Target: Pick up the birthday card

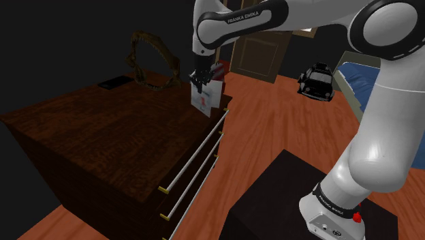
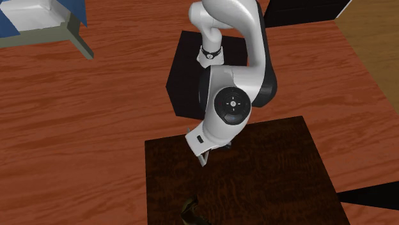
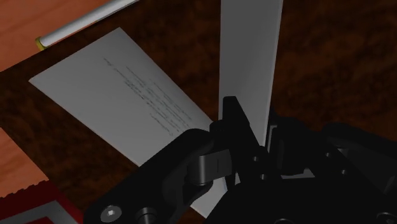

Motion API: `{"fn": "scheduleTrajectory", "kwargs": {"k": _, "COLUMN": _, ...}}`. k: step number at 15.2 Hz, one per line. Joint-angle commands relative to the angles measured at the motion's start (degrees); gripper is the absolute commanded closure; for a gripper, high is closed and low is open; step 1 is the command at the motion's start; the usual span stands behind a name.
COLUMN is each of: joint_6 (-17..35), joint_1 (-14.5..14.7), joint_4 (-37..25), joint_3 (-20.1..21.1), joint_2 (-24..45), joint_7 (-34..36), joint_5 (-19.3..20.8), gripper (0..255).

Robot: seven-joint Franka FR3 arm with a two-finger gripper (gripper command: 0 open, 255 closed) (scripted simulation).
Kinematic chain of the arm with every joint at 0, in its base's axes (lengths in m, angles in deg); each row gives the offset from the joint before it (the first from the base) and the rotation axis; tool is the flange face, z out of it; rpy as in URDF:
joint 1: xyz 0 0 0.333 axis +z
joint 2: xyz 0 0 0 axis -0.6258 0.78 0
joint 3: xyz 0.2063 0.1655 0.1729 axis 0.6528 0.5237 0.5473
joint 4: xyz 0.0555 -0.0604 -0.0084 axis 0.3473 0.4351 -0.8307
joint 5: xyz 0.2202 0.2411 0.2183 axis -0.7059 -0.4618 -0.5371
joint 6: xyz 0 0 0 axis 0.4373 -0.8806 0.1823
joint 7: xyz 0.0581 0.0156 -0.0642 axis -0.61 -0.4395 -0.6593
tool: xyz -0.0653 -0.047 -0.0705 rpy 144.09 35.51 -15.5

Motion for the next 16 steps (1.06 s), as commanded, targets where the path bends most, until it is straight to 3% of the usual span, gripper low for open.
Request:
{"fn": "scheduleTrajectory", "kwargs": {"k": 1, "joint_6": -1.1, "joint_1": 0.0, "joint_4": -0.8, "joint_3": 0.0, "joint_2": -0.3, "joint_7": -0.1, "joint_5": -0.1, "gripper": 255}}
{"fn": "scheduleTrajectory", "kwargs": {"k": 16, "joint_6": -10.8, "joint_1": 0.1, "joint_4": -9.7, "joint_3": 0.2, "joint_2": -1.2, "joint_7": -0.9, "joint_5": -0.5, "gripper": 255}}
